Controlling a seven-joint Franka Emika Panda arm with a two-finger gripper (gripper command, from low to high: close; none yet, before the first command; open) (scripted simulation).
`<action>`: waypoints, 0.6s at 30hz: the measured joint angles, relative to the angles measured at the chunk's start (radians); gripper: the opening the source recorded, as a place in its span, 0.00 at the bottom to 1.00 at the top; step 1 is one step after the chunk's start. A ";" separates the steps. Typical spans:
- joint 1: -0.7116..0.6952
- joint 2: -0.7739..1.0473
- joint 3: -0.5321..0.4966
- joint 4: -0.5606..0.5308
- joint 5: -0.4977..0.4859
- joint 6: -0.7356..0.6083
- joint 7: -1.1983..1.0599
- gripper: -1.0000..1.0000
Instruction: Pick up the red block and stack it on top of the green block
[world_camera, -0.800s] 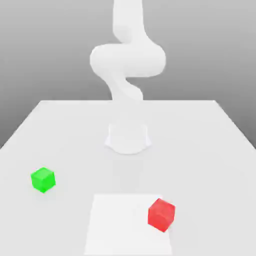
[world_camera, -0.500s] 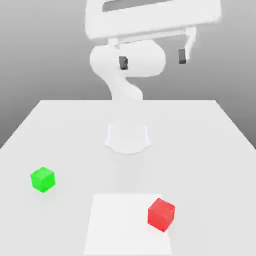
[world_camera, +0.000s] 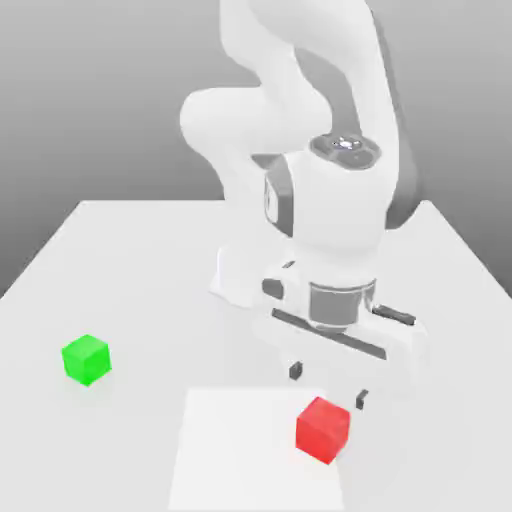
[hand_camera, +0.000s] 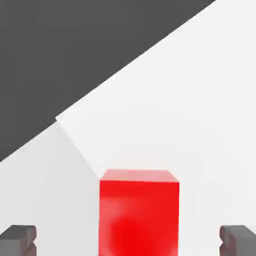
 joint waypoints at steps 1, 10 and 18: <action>0.008 0.037 -0.013 0.005 -0.023 0.030 0.018 0.50; 0.042 0.114 -0.055 0.016 -0.061 0.096 0.049 0.00; -0.080 -0.116 -0.035 -0.031 0.053 -0.082 -0.123 0.00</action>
